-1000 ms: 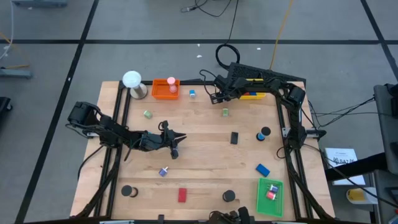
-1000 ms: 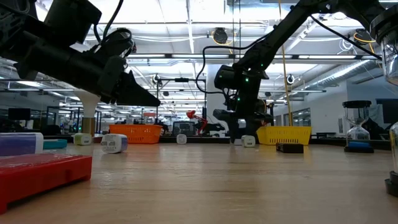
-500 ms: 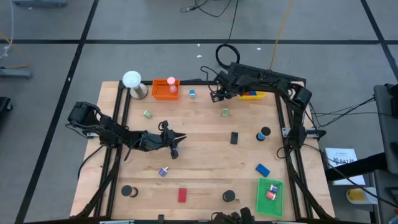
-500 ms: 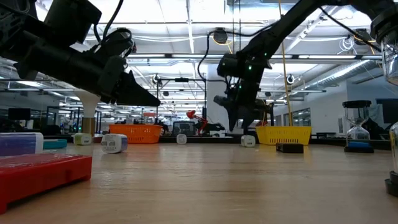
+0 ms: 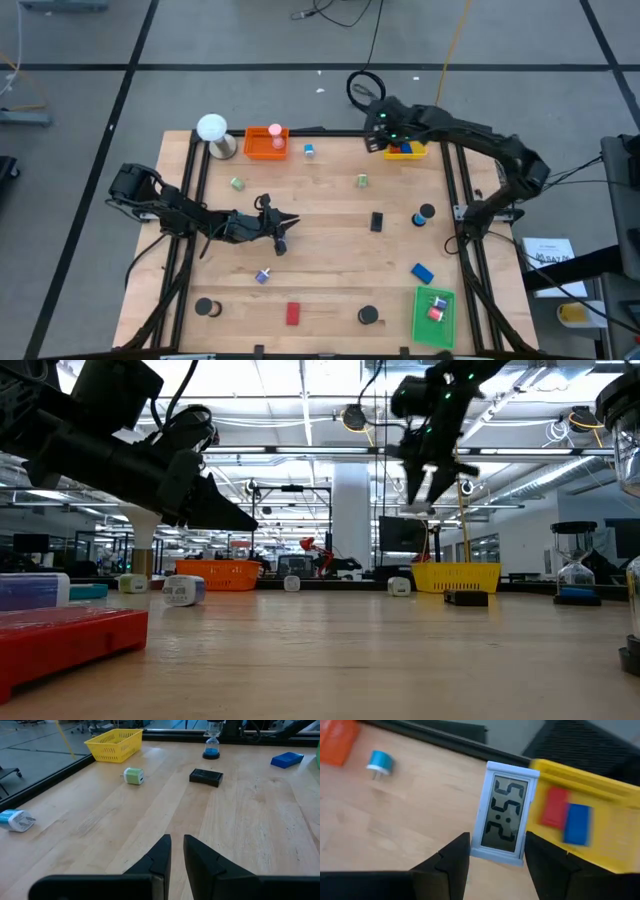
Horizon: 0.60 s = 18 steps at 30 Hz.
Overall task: Pick & Place Office items
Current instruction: Put the white timer into the yellow basket
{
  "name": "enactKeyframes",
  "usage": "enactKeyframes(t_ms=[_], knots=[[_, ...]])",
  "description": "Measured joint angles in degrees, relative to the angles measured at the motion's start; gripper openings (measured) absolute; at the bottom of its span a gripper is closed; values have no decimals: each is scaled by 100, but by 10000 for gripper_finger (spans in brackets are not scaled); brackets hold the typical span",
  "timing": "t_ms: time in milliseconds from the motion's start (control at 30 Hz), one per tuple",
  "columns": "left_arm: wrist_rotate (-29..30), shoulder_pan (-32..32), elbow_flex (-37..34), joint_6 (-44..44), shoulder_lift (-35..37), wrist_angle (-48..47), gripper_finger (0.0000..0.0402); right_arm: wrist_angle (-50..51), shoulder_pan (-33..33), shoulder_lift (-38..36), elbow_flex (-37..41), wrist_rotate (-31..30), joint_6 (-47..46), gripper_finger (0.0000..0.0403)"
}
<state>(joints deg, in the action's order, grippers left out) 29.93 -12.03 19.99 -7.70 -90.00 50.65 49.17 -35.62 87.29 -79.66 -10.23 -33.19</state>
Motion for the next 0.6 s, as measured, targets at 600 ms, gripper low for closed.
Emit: enactKeyframes(t_ms=[600], knots=[[2, 0, 0, 0, 0, 0, 56, -955, -1528, -347, 1256, 365, 1292, 167]])
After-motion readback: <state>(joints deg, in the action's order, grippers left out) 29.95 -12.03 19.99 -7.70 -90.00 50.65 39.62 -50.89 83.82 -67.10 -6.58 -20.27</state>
